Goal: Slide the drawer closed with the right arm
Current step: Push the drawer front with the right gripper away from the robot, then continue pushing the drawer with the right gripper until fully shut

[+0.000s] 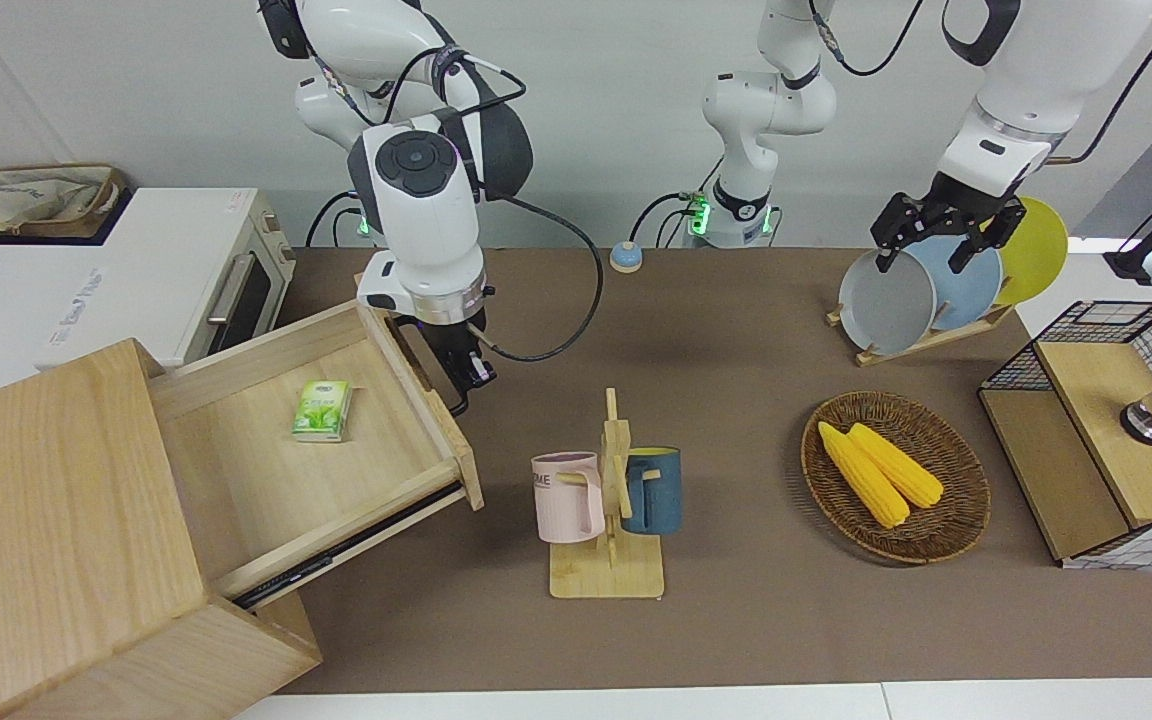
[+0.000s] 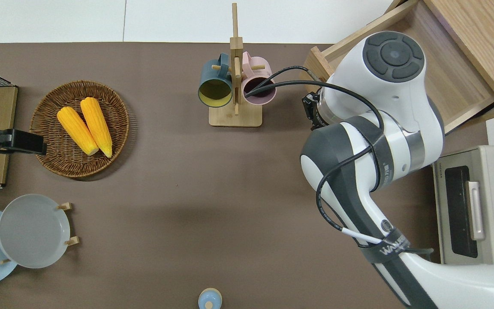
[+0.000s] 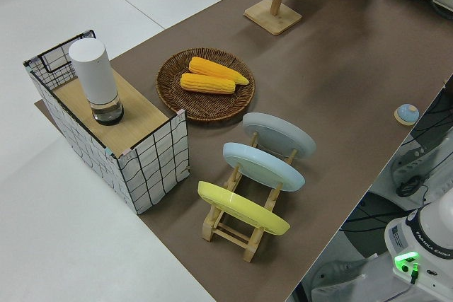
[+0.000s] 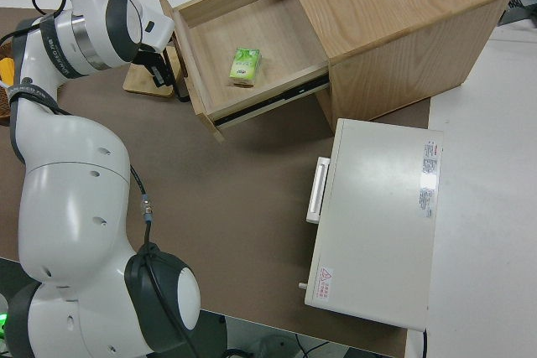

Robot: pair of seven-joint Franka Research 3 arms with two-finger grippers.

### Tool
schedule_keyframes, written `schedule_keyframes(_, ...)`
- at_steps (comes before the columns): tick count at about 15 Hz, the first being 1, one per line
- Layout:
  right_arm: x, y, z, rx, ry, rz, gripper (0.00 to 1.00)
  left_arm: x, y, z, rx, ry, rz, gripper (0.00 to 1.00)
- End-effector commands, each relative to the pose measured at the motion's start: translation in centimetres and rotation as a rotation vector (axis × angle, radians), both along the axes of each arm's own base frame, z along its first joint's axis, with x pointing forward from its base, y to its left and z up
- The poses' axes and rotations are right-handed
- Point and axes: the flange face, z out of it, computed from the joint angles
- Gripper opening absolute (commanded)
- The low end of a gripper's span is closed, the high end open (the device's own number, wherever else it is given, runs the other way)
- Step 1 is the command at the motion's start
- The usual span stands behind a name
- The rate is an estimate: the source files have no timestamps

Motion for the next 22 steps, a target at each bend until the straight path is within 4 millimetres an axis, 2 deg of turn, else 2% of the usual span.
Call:
schedule_keyframes(1,1.1,-1.7,-0.8,-0.002,-0.014,0.003,0.0,0.4,0.0,0.3,0.017,-0.008,-0.006,1.0)
schedule_keyframes(4,1.7,-2.8,-1.3,-0.007,-0.022,-0.011,0.0,0.4,0.0,0.3,0.018,-0.008,-0.006,1.0)
schedule_keyframes(8,2.5,-5.5,-1.0,-0.007,-0.03,-0.05,0.0,0.4,0.0,0.3,0.017,-0.008,-0.006,1.0)
schedule_keyframes(9,2.6,-5.6,-0.9,-0.008,-0.033,-0.049,0.0,0.4,0.0,0.3,0.018,-0.008,-0.006,1.0)
schedule_keyframes(14,3.4,-9.6,-0.7,-0.013,-0.035,0.011,0.0,0.4,0.0,0.3,0.018,-0.008,-0.006,1.0)
schedule_keyframes(16,3.5,-10.3,-0.7,-0.018,-0.034,0.038,0.0,0.4,0.0,0.3,0.017,-0.008,-0.006,1.0)
schedule_keyframes(19,4.1,-14.8,-0.6,-0.019,-0.037,0.068,0.0,0.4,0.0,0.3,0.017,-0.008,-0.006,1.0)
schedule_keyframes(22,4.3,-17.2,-0.5,-0.02,-0.036,0.053,0.0,0.4,0.0,0.3,0.017,-0.008,-0.006,1.0)
